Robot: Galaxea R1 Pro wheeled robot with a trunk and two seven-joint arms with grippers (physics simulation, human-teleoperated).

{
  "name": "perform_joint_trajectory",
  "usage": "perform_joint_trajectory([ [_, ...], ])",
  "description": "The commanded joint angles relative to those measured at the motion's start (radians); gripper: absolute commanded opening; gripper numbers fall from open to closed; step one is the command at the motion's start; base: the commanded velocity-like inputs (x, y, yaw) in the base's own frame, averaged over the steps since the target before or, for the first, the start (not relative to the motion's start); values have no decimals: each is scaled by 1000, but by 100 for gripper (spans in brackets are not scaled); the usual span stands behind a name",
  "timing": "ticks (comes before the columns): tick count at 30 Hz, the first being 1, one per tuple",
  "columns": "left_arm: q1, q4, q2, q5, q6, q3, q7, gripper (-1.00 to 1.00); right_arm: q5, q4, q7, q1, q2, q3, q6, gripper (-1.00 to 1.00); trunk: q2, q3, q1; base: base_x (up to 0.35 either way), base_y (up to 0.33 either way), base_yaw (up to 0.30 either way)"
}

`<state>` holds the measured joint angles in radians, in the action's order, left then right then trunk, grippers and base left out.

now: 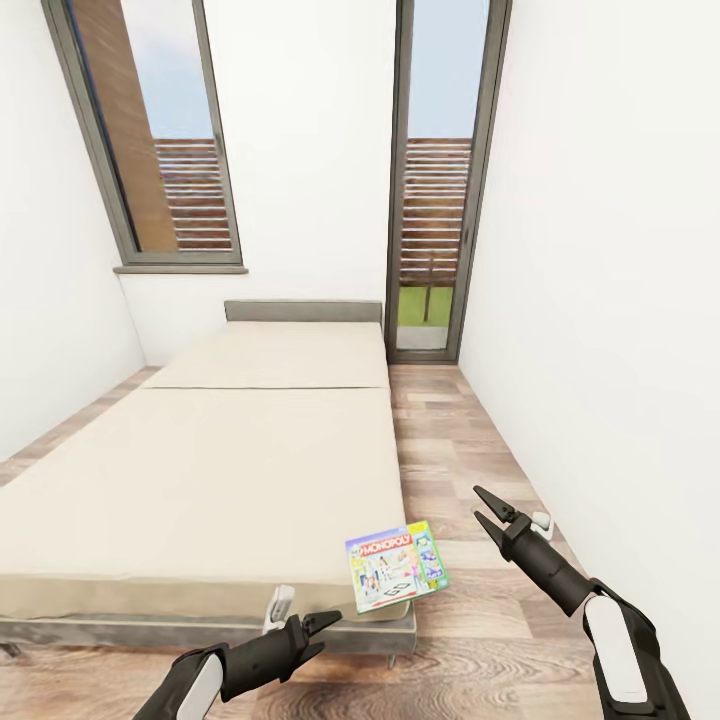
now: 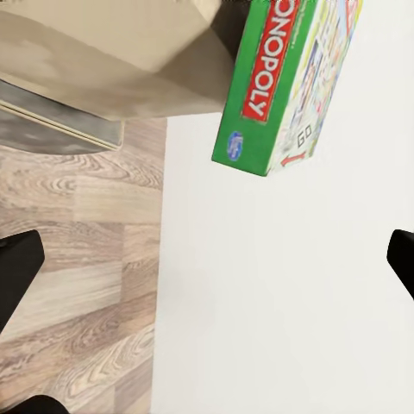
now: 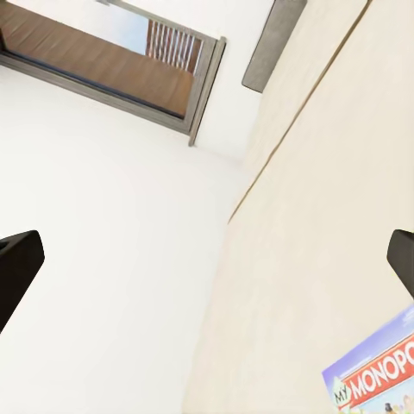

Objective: Put all the toys in the child's room - the three board games (two on the bed and one on the table), the two jigsaw puzzles on the table, and the tennis ball on the table - inside the toy box on the table in the child's room.

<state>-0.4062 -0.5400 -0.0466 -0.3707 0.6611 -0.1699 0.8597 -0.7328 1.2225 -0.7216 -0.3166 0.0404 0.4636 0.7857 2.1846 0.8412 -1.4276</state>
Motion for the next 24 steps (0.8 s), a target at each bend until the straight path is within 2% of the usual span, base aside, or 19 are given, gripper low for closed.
perform_joint_trajectory([
  [1, -1, 0, -1, 1, 6, -5, 2, 100, 0, 0, -2, -1, 1, 3, 6, 100, 0, 1, 0, 65, -44, 0],
  [10, -1, 0, -1, 1, 6, -5, 2, 100, 0, 0, -2, -1, 1, 3, 4, 100, 0, 1, 0, 115, -103, 0],
  [24, -1, 0, -1, 1, 6, -5, 2, 100, 1, 0, -2, -1, 1, 1, 3, 100, 0, 1, 0, 13, -19, 0],
])
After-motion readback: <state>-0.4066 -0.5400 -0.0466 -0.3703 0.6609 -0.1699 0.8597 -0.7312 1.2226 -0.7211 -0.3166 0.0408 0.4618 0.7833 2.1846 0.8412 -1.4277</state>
